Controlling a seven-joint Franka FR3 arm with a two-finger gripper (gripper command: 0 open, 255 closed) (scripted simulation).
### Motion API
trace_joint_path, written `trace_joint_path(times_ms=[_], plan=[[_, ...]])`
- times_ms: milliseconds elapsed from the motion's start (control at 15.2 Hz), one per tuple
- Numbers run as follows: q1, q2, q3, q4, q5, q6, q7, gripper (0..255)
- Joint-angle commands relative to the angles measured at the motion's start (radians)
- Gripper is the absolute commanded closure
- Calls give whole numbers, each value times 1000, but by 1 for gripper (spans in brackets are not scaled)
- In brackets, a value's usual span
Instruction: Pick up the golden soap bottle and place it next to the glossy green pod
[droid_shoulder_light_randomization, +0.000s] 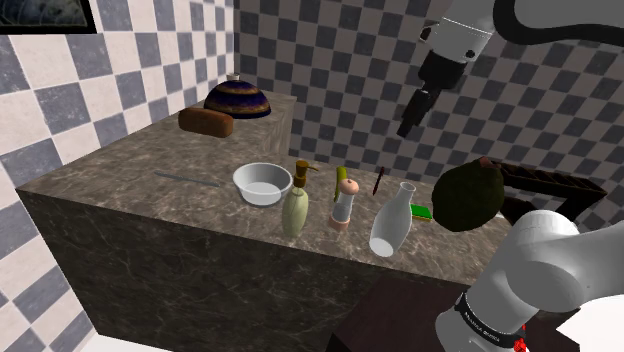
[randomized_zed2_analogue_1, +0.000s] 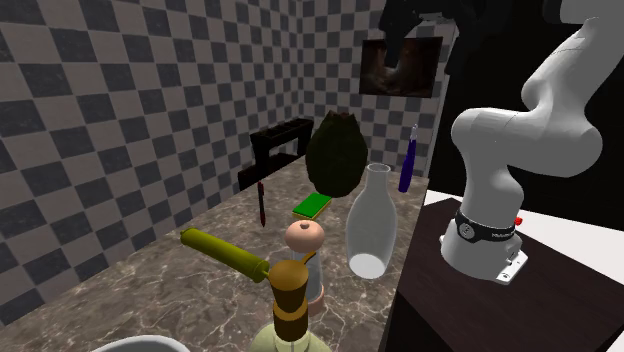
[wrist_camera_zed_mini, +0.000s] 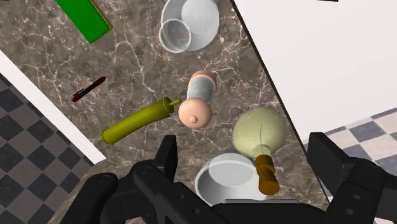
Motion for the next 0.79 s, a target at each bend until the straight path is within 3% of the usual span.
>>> trace_joint_path(times_ms=[0,726], plan=[[0,0,0,0,0,0,0,0],[-8,311,103,-6,19,343,134,0]])
